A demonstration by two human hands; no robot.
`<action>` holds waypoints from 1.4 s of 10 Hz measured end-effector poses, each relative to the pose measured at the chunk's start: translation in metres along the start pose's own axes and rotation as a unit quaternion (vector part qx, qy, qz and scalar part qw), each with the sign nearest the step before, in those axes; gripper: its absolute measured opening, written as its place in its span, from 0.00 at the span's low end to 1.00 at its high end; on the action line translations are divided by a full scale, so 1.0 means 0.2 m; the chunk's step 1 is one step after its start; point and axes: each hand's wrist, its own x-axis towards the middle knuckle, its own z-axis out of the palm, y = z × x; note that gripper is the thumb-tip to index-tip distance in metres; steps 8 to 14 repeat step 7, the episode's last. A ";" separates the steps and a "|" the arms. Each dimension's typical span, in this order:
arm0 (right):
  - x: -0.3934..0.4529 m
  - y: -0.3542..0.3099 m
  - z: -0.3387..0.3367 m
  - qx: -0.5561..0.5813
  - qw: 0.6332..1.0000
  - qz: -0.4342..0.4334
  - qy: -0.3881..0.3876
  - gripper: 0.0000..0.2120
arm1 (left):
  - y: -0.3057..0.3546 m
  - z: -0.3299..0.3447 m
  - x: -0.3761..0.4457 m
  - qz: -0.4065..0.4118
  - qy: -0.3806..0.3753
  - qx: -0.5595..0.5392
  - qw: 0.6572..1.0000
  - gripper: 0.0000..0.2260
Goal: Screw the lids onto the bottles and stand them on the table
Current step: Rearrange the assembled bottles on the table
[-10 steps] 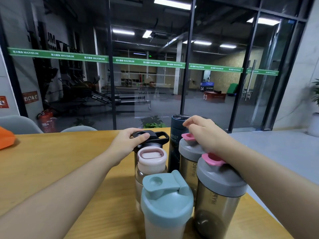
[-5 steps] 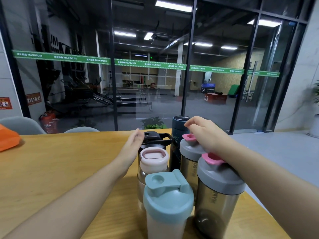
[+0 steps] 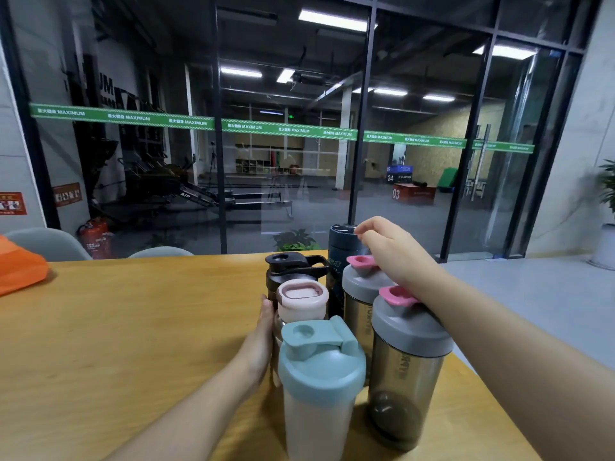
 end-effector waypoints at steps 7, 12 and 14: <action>-0.12 -0.05 -0.06 -0.117 0.976 -0.175 0.062 0.14 | 0.05 0.00 -0.50 0.006 0.004 0.167 0.986 0.38; -0.12 -0.05 -0.06 -0.117 0.976 -0.175 0.062 0.14 | 0.05 0.00 -0.50 0.006 0.004 0.167 0.986 0.38; -0.12 -0.05 -0.06 -0.117 0.976 -0.175 0.062 0.14 | 0.05 0.00 -0.50 0.006 0.004 0.167 0.986 0.38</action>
